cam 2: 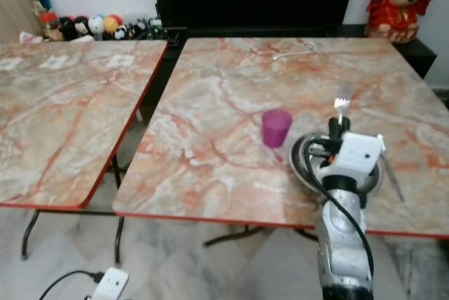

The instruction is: Setting the table

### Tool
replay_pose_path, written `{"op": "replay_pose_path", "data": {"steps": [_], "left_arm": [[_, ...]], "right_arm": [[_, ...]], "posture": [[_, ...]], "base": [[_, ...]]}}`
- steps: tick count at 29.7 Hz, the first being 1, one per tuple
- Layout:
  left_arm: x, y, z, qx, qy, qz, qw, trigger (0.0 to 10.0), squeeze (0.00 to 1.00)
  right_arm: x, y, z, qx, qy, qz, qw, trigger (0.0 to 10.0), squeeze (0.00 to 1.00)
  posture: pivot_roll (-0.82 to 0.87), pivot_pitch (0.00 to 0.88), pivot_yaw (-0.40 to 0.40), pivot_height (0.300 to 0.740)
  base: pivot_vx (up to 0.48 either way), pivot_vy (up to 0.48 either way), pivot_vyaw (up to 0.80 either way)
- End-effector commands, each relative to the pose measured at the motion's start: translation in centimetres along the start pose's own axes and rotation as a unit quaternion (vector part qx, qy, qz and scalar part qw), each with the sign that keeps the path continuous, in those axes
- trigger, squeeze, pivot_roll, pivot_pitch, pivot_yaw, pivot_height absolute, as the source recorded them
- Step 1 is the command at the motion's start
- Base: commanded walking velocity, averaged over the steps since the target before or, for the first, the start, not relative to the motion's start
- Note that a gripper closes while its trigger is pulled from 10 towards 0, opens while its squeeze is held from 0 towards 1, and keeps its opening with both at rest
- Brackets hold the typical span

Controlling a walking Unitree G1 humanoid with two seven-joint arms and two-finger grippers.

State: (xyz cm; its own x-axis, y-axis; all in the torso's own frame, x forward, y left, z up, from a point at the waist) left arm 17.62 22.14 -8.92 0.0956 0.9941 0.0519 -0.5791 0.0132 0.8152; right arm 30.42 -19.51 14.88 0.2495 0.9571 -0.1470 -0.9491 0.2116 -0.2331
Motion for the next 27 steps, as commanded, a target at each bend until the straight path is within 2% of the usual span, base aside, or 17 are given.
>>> {"op": "replay_pose_path", "data": {"steps": [1, 15, 27], "left_arm": [[0.10, 0.07, -0.39, 0.009, 0.000, 0.002, 1.000, 10.0, 0.00], [0.07, 0.08, -0.44, 0.010, 0.002, 0.001, 1.000, 10.0, 0.00], [0.11, -0.01, -0.23, 0.009, 0.008, 0.011, 1.000, 10.0, 0.00]], "right_arm": [[-0.23, -0.16, 0.54, -0.012, 0.006, -0.003, 1.000, 10.0, 0.00], [-0.55, -0.31, 0.30, -0.008, 0.013, -0.010, 1.000, 10.0, 0.00], [-0.85, -0.58, 0.33, -0.008, 0.021, -0.012, 1.000, 10.0, 0.00]], "posture": [[-0.02, 0.000, 0.042, 0.740], [-0.02, 0.000, 0.042, 0.740], [-0.02, 0.017, 0.038, 0.740]], "base": [[0.000, -0.352, 0.00], [0.000, -0.352, 0.00], [0.000, 0.000, 0.00]]}}
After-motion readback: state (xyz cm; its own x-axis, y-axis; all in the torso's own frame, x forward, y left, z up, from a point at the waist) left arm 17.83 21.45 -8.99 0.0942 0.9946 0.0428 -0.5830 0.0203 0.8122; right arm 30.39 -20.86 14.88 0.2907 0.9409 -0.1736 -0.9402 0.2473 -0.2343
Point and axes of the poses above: a point about 5 cm out from each wrist's last joint towards the gripper, its own y axis pointing back from the gripper into the wrist, its own z axis along the axis of the wrist's last joint, x = y × z, the point moved 1 cm from there along -y, pointing out of the wrist towards the gripper, and after that the axes turned 12 degrees about y, right-handed, at the moved point
